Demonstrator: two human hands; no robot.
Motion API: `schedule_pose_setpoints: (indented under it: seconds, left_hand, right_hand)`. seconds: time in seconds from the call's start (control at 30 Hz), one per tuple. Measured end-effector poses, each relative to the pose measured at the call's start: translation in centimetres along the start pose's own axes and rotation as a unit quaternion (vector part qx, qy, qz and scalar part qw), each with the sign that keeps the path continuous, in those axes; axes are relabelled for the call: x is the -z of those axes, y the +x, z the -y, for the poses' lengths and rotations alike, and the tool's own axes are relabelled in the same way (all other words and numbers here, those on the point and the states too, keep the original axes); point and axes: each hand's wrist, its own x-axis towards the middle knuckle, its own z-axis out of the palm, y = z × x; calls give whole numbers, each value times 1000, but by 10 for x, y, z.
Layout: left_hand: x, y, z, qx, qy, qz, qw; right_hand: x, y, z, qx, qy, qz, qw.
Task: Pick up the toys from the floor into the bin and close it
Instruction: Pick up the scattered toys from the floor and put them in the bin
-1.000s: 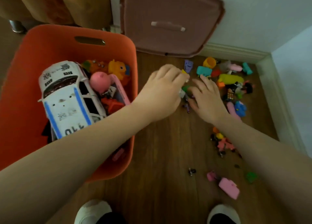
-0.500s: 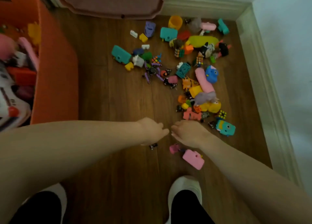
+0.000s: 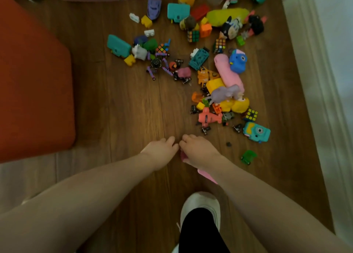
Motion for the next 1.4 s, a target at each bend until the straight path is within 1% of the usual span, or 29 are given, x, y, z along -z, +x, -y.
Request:
schedule_pose_setpoints:
  seconds: [0.1,0.13,0.2,0.27,0.33,0.4,0.5,0.6,0.67,0.73,0.8,0.83,0.87,0.9,0.93,0.97,1.0,1.07,1.1,1.17,1.23,1.3,1.33,1.4]
  left_hand:
    - [-2,0,5,-3,-15,-11,1000]
    - [-2,0,7,-4,-22,-6,1000]
    - [-1,-2,11,-1,-40,3,999]
    - [0,-4,11,-1,-58,-10,998]
    - [1,-4,6,-11,-77,-38,996]
    - [5,-2,-3,-38,-108,-72,991]
    - [14,7,-21,-95,-156,-126,975]
    - [18,22,-41,-126,-150,-154,969]
    - [18,29,-53,-123,-149,-168,967]
    - [17,34,-59,-103,-135,-166,971]
    - [13,34,-56,-88,-82,-145,982]
    - [11,35,-55,-88,-49,-127,987]
    - [8,35,-53,-88,-24,-110,990]
    - [6,35,-51,-87,-8,-97,991]
    - [4,36,-50,-87,3,-90,992]
    - [3,37,-51,-85,11,-88,992]
    - [2,38,-52,-82,15,-88,993]
    - [4,41,-58,-74,23,-94,993]
    - [5,43,-62,-70,26,-99,992]
    - [8,47,-69,-56,26,-106,992]
    - [12,52,-75,-45,22,-99,994]
    - [17,55,-79,-44,13,-88,995]
    - [21,56,-80,-42,-10,-86,995]
    - [30,56,-78,-24,-100,-72,992]
  right_hand:
    - [2,7,-5,-28,35,-7,999]
    - [2,7,-11,-56,71,-13,996]
    - [5,0,-24,-122,166,-31,978]
    - [4,-10,-40,-152,217,-56,963]
    - [0,-24,-55,-165,217,-89,958]
    - [-7,-37,-68,-196,215,-138,947]
    - [-18,-60,-83,-269,249,-214,906]
    - [-25,-83,-91,-327,265,-261,869]
    - [-30,-95,-92,-360,309,-298,829]
    - [-33,-104,-92,-398,371,-309,780]
    - [-35,-105,-88,-408,469,-299,724]
    - [-36,-107,-87,-403,512,-285,703]
    - [-36,-106,-85,-395,535,-271,696]
    - [-35,-104,-83,-387,539,-257,702]
    - [-33,-102,-82,-379,558,-247,696]
    - [-30,-100,-81,-369,596,-235,673]
    - [-26,-98,-78,-358,649,-221,634]
    - [-17,-94,-76,-335,749,-184,541]
    - [-14,-93,-76,-329,772,-170,517]
    - [-11,-93,-77,-323,794,-161,490]
    - [-9,-94,-79,-325,809,-169,459]
    - [-8,-96,-84,-339,815,-176,437]
    - [-7,-97,-86,-349,815,-176,428]
    - [-6,-98,-90,-365,815,-168,417]
